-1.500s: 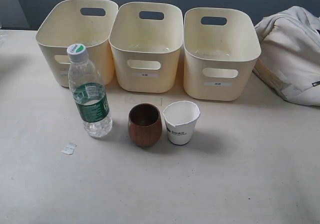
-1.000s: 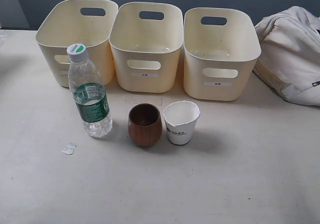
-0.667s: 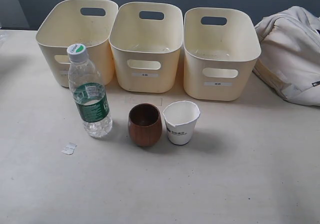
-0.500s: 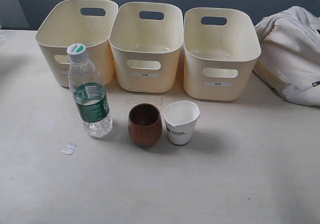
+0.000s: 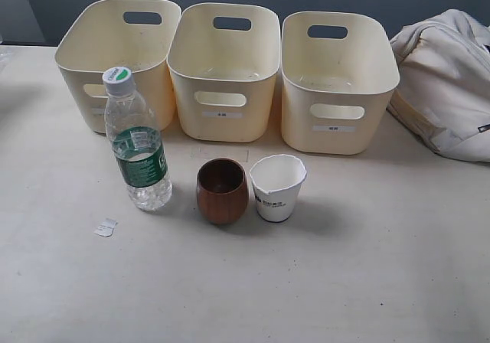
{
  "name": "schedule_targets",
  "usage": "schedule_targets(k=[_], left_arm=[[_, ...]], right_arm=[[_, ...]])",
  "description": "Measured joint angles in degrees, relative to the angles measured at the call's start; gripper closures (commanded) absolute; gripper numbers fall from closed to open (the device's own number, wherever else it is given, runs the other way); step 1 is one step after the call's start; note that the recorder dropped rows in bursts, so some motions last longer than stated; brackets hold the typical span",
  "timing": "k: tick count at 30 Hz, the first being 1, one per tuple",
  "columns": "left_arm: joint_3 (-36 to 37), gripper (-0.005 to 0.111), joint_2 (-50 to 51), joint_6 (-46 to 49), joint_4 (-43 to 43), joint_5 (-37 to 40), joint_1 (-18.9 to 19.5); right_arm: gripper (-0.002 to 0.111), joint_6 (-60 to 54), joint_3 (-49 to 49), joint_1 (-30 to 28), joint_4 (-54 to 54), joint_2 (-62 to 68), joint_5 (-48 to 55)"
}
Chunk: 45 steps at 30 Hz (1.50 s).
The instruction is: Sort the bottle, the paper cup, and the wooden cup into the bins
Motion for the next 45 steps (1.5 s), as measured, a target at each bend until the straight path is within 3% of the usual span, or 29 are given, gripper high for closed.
schedule_targets(k=[4, 7, 13, 18, 24, 25, 33, 40, 42, 45], left_arm=[[0.0, 0.107, 0.0, 0.0, 0.0, 0.0, 0.0], [0.0, 0.107, 0.0, 0.0, 0.0, 0.0, 0.0], [0.0, 0.107, 0.0, 0.0, 0.0, 0.0, 0.0], [0.0, 0.107, 0.0, 0.0, 0.0, 0.0, 0.0], [0.0, 0.107, 0.0, 0.0, 0.0, 0.0, 0.0], [0.0, 0.107, 0.0, 0.0, 0.0, 0.0, 0.0], [0.0, 0.107, 0.0, 0.0, 0.0, 0.0, 0.0], [0.0, 0.107, 0.0, 0.0, 0.0, 0.0, 0.0], [0.0, 0.107, 0.0, 0.0, 0.0, 0.0, 0.0], [0.0, 0.107, 0.0, 0.0, 0.0, 0.0, 0.0]], right_arm=[[0.108, 0.0, -8.1, 0.0, -9.5, 7.3, 10.1], [0.108, -3.0, -14.9, 0.0, -11.8, 21.0, 19.8], [0.106, -20.3, -24.2, 0.6, -3.0, 44.0, 33.0], [0.077, -34.7, -28.2, 7.9, 8.9, 58.5, 34.9], [0.031, -39.7, -34.4, 18.8, 10.7, 72.4, 34.8], [0.029, -40.5, -37.3, 21.5, 9.7, 76.9, 34.7], [0.029, -41.2, -49.3, 24.9, 3.3, 95.0, 34.0], [0.03, -41.3, -51.0, 24.9, 0.2, 103.1, 30.6], [0.036, -42.2, -51.2, 24.9, 0.2, 104.8, 29.8], [0.058, -45.0, -51.5, 24.9, 0.9, 105.7, 29.1]])
